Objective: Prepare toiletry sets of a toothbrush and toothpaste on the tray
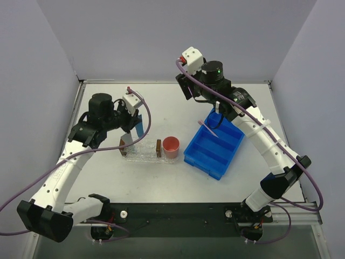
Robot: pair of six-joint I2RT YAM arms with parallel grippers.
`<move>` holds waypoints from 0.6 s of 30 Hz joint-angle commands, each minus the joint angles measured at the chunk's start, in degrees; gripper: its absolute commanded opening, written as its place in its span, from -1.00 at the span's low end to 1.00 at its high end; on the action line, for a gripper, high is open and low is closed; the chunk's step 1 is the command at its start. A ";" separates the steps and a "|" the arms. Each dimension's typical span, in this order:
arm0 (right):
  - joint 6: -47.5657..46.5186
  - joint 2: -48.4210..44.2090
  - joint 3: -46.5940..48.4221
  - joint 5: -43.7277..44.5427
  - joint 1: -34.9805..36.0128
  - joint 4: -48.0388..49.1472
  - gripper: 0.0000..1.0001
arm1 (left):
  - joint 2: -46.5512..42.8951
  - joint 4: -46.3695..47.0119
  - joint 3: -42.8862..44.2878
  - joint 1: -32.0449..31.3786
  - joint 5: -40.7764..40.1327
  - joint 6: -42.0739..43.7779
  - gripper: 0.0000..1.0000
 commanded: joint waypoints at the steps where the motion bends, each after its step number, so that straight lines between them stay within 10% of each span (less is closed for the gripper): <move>1: -0.37 -0.06 -0.66 1.48 -0.14 2.11 0.15 | -3.13 7.44 -1.64 -1.13 -6.51 -0.77 -1.00; 18: -0.90 1.35 -1.10 1.39 -0.05 2.28 0.15 | -7.62 12.98 -11.13 -2.09 -10.38 -7.19 -1.00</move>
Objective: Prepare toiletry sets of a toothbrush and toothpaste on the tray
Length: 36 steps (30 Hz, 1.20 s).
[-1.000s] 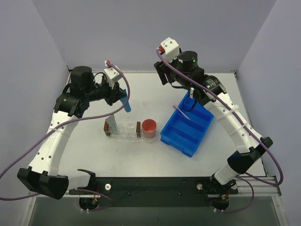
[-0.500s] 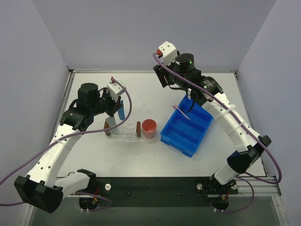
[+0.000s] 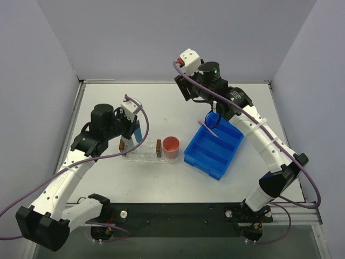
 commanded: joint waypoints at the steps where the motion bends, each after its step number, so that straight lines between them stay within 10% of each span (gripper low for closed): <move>1: -0.51 0.49 -0.40 0.96 -0.14 2.24 0.15 | -2.33 6.62 -1.12 -0.43 -1.77 -1.71 -1.00; 36: -0.95 2.34 0.30 0.60 -0.05 2.50 0.14 | -4.00 14.44 -10.79 -0.52 -5.11 -4.34 -1.00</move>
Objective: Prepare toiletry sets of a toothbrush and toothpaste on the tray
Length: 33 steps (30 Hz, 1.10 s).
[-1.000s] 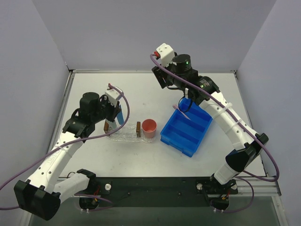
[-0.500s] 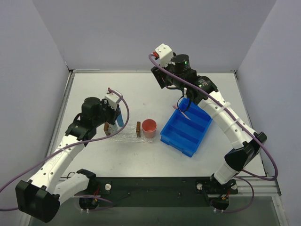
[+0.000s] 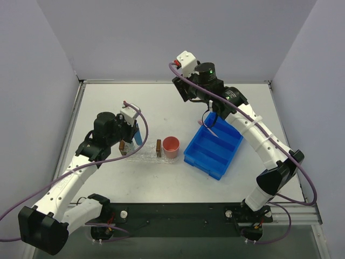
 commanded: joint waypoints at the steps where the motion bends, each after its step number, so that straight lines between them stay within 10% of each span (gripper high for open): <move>1: -0.34 0.39 0.61 0.69 0.03 2.00 0.14 | -1.35 4.70 -0.04 -0.19 -0.35 -0.69 -1.00; 33: -0.86 1.01 0.69 0.52 -0.05 2.26 0.13 | -0.39 5.14 -0.74 -0.19 0.27 -0.34 -1.00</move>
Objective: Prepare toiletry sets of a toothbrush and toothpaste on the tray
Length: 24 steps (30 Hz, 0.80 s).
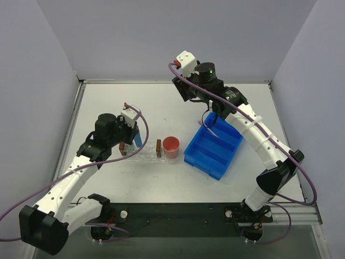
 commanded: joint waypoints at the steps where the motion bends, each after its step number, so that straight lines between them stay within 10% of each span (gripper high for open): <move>1: -0.23 0.75 0.69 0.54 0.03 1.87 0.13 | -0.39 4.63 1.01 -0.19 0.29 -0.32 -1.00; 24: -0.49 0.66 0.34 0.71 -0.14 1.96 0.12 | 0.58 5.69 0.21 -0.19 0.64 -0.67 -1.00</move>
